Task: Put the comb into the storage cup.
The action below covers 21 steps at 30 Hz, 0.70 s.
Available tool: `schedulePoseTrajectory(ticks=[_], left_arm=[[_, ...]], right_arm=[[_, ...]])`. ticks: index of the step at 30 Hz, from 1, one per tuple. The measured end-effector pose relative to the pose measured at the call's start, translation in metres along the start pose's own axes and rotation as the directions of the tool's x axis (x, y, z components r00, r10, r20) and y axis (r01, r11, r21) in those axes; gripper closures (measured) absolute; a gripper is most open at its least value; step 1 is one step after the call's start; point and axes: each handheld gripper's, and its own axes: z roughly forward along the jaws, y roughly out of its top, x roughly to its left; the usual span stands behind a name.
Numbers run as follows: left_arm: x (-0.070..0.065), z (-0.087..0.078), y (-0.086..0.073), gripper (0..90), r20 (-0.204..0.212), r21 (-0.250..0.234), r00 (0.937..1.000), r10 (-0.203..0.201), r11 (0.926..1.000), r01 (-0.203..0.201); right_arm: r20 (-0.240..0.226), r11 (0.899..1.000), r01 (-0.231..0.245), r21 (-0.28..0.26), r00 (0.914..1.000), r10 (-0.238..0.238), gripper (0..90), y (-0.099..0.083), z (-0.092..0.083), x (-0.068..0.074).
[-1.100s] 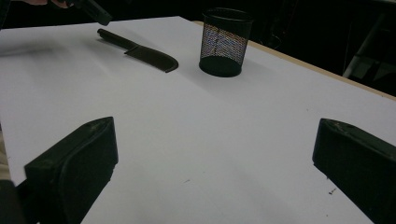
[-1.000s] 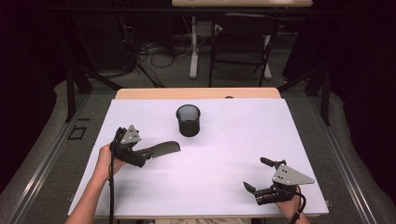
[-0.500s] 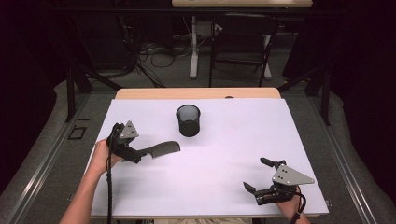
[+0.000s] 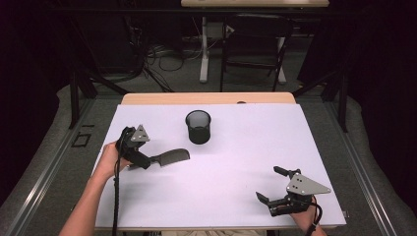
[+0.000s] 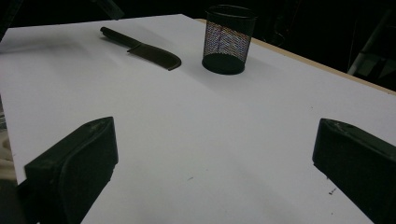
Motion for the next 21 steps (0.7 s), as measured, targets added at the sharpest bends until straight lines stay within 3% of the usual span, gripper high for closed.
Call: schedulePoseTrajectory(ticks=[8, 13, 15, 16, 19, 21], left_arm=[[-0.002, 0.007, 0.004, 0.0, 0.028, 0.080, 0.9979, 0.058, 0.9950, -0.060], [-0.003, 0.009, 0.006, 0.0, 0.042, 0.125, 0.9945, 0.096, 0.9871, -0.100], [-0.002, 0.009, 0.007, 0.2, 0.045, 0.151, 0.9917, 0.120, 0.9805, -0.126], [-0.002, 0.009, 0.007, 0.3, 0.045, 0.151, 0.9917, 0.120, 0.9805, -0.126], [-0.001, 0.010, 0.008, 0.5, 0.051, 0.186, 0.9888, 0.140, 0.9715, -0.148], [-0.001, 0.010, 0.008, 0.6, 0.053, 0.188, 0.9885, 0.141, 0.9708, -0.149]], right_arm=[[-0.007, 1.000, 0.003, 0.007, 1.0000, -0.003, 0.0, 0.000, 0.000, 0.000], [-0.011, 1.000, 0.002, 0.007, 0.9999, -0.002, 0.0, 0.000, 0.001, 0.000], [-0.013, 1.000, 0.005, 0.010, 0.9999, -0.005, 0.0, -0.001, 0.001, 0.000], [-0.013, 1.000, 0.005, 0.010, 0.9999, -0.005, 0.0, -0.001, 0.001, 0.000], [-0.014, 1.000, 0.004, 0.011, 0.9999, -0.004, 0.0, 0.000, 0.001, 0.001], [-0.015, 1.000, 0.006, 0.010, 0.9999, -0.006, 0.0, -0.001, 0.001, 0.000]])
